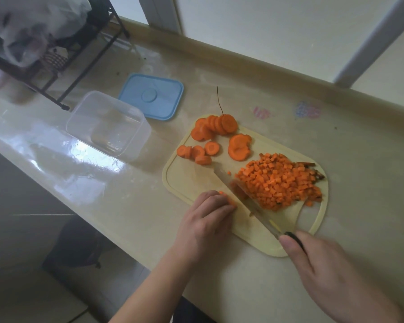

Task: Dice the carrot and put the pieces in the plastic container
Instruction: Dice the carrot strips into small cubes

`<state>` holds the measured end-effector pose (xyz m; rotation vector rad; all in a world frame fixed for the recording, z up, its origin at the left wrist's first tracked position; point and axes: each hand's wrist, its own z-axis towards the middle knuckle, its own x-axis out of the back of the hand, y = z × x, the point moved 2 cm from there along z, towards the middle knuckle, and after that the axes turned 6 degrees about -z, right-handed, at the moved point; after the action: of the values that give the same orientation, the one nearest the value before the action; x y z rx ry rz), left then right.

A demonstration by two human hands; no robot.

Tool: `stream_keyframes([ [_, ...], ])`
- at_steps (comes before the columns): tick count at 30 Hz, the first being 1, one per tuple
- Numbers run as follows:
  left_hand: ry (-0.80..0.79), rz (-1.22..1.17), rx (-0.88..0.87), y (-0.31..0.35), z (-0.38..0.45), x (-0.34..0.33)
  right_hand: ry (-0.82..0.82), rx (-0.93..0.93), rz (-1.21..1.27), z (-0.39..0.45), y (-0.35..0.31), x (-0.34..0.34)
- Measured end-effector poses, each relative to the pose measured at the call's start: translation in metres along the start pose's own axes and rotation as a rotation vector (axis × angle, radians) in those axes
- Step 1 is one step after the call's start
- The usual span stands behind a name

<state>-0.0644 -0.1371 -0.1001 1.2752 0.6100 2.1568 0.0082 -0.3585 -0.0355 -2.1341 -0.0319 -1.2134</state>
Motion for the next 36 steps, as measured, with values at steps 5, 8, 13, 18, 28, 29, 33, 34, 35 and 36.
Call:
stream_keyframes([
  [5, 0.008, 0.019, 0.006, 0.004, -0.001, -0.002, -0.028, 0.005, 0.024, -0.008, -0.002, -0.007],
  [8, 0.008, 0.009, 0.018, 0.005, 0.001, -0.002, -0.06, -0.022, 0.029, -0.011, -0.002, -0.006],
  [13, 0.0, 0.015, 0.033, 0.003, 0.001, -0.001, -0.122, -0.075, -0.046, -0.021, 0.0, -0.001],
  [18, 0.031, 0.027, 0.025, 0.004, 0.0, -0.003, -0.204, -0.081, -0.155, -0.009, -0.014, -0.005],
  [28, 0.024, 0.019, 0.049, 0.005, 0.003, 0.0, -0.008, -0.026, -0.068, -0.005, -0.001, 0.0],
  [29, 0.039, 0.015, 0.052, 0.006, 0.002, 0.001, -0.008, -0.042, -0.062, -0.006, 0.003, 0.001],
  [33, 0.09, -0.008, 0.063, 0.006, -0.006, 0.005, -0.033, -0.05, -0.024, -0.008, 0.004, 0.002],
  [34, 0.095, -0.003, 0.067, 0.006, -0.008, 0.007, -0.041, -0.048, -0.027, -0.009, 0.004, 0.002],
  [35, 0.098, 0.009, 0.073, 0.006, -0.008, 0.009, -0.052, -0.045, -0.021, -0.01, 0.002, 0.003],
  [36, 0.102, 0.024, 0.077, 0.005, -0.009, 0.01, -0.066, -0.04, -0.016, -0.012, 0.001, 0.004],
])
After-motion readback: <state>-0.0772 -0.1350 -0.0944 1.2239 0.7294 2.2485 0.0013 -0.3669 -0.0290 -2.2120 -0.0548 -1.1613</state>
